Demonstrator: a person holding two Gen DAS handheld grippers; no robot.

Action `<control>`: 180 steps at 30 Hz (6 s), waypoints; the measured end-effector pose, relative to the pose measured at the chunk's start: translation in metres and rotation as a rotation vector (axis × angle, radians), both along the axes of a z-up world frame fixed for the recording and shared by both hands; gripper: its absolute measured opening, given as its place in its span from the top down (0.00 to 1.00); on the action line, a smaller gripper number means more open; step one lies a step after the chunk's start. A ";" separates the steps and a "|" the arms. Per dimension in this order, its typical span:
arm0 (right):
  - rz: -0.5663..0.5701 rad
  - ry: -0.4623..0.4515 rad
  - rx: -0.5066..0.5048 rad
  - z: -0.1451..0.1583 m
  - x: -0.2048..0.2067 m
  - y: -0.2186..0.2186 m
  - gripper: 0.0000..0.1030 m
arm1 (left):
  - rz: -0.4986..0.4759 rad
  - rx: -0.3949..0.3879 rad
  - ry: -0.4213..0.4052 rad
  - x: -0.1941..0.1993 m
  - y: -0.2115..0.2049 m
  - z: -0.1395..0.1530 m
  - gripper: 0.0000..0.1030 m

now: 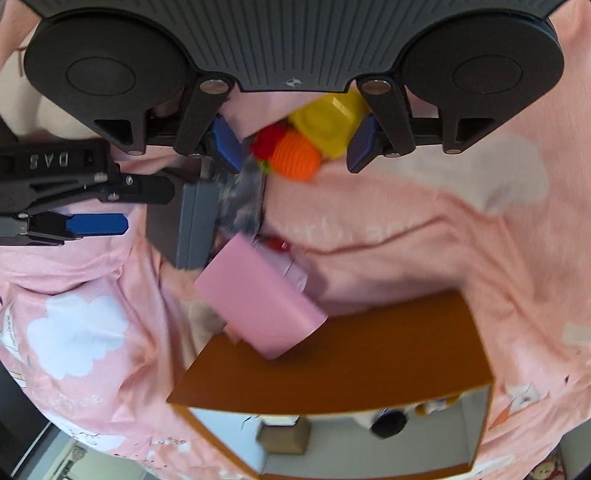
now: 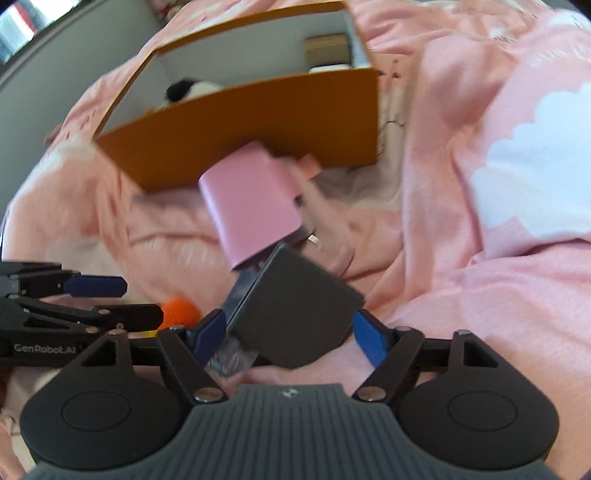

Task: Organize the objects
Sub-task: 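Move both tools toward the yellow and orange toys beside the box, then grasp the orange crocheted ball with the right tool while the left tool grasps the yellow tape measure, then carry the crocheted ball and tape measure over the orange box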

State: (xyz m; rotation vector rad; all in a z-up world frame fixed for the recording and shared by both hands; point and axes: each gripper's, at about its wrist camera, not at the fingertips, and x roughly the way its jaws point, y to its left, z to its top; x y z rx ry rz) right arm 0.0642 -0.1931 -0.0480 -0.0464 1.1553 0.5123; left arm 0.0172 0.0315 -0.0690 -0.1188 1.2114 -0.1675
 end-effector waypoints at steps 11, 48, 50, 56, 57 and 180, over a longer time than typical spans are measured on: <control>0.118 0.014 0.033 0.004 -0.016 0.013 0.48 | 0.024 -0.032 0.087 -0.002 0.013 -0.013 0.12; 0.605 0.136 -0.032 -0.040 0.004 0.125 0.52 | 0.036 0.064 -0.023 -0.006 0.034 0.010 0.61; 0.609 0.138 -0.040 -0.043 0.004 0.127 0.52 | 0.031 0.063 -0.020 -0.004 0.033 0.009 0.60; 0.602 0.164 -0.040 -0.053 0.007 0.127 0.52 | 0.025 0.026 -0.007 -0.005 0.035 0.010 0.47; 0.594 0.174 -0.041 -0.055 0.008 0.127 0.52 | 0.017 0.023 -0.004 -0.005 0.034 0.010 0.46; 0.177 0.034 0.290 -0.001 0.265 0.168 0.58 | 0.013 0.110 -0.381 0.228 0.119 0.064 0.63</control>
